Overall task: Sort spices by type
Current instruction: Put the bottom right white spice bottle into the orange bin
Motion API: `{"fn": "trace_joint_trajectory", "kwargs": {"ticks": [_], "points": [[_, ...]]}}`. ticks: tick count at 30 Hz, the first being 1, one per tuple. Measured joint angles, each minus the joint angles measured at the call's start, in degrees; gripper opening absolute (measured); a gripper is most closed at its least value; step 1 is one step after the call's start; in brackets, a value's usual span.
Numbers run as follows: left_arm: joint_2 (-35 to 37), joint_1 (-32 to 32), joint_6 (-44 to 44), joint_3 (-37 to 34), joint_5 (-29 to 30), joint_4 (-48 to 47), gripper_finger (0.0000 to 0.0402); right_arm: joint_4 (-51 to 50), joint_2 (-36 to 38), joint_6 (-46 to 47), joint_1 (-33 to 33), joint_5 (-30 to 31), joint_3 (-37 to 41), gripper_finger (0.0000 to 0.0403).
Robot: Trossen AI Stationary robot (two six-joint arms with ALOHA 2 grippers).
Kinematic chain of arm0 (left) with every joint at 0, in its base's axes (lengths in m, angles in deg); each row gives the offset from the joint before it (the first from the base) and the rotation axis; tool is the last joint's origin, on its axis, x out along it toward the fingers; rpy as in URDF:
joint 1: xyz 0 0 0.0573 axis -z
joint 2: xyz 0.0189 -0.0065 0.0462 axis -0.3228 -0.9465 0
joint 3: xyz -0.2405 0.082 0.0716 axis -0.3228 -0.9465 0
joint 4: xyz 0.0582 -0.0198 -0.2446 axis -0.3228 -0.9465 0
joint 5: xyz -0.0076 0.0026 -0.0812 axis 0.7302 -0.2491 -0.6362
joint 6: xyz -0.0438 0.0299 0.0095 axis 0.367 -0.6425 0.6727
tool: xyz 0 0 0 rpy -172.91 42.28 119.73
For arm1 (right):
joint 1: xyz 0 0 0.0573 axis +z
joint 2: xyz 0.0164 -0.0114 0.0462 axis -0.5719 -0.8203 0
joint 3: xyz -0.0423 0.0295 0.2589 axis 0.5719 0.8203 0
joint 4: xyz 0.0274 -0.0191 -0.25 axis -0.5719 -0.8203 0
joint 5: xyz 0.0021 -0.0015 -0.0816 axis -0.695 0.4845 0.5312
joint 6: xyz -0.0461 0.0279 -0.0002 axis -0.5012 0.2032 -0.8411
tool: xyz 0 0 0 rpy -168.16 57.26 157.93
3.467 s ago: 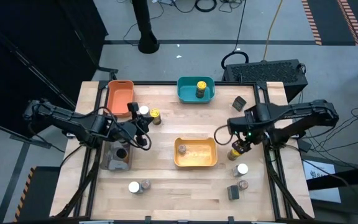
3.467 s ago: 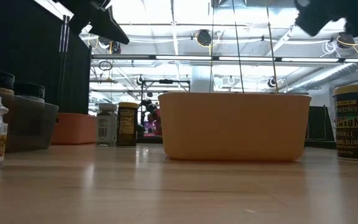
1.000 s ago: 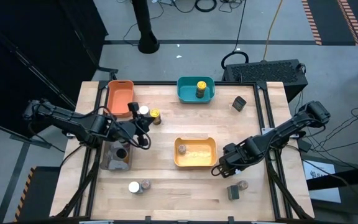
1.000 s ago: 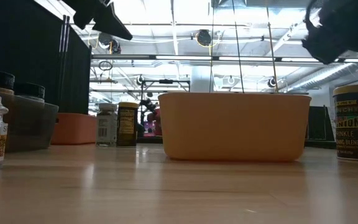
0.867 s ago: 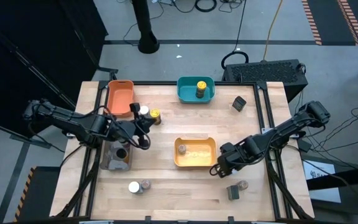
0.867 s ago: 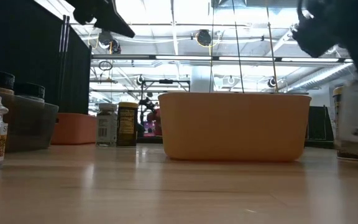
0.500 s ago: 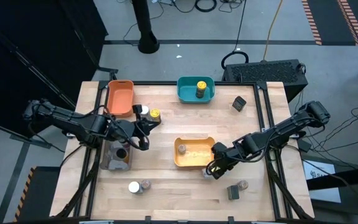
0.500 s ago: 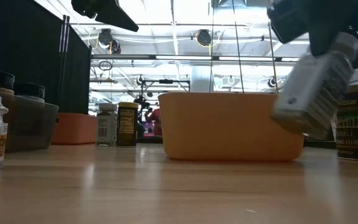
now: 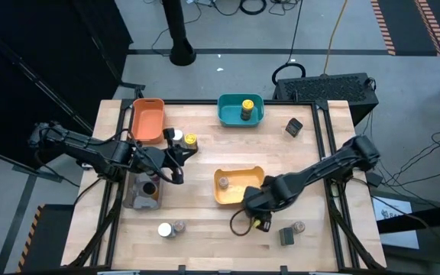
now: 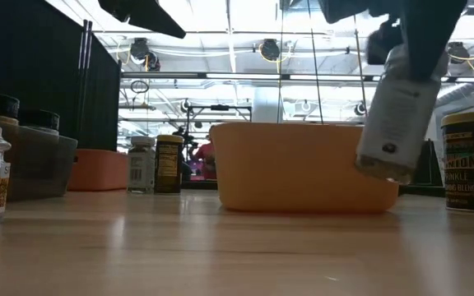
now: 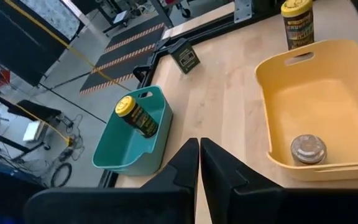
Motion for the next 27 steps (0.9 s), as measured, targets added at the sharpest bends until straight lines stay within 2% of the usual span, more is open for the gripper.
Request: {"fn": "trace_joint_trajectory", "kwargs": {"ticks": [4, 9, 17, 27], "points": [[-0.01, 0.08, 3.31, 0.00, -2.39, 0.02, 0.0025, -3.01, -4.00, -10.04, 0.52, 0.56, -3.16, 0.0185], [0.01, 0.08, 6.33, 0.00, -6.22, -0.05, 0.0025, -3.66, -6.00, -13.99, 0.28, 0.11, -3.37, 0.0186], [0.01, 0.08, 7.79, 0.00, -6.35, -0.04, 0.0025, -3.92, -6.35, -15.58, 0.33, -4.86, -3.36, 0.0189], [0.00, 0.08, 7.77, 0.00, -6.24, -0.05, 0.0025, -4.03, -6.35, -16.32, 0.31, -4.32, -3.36, 0.0207]]}}
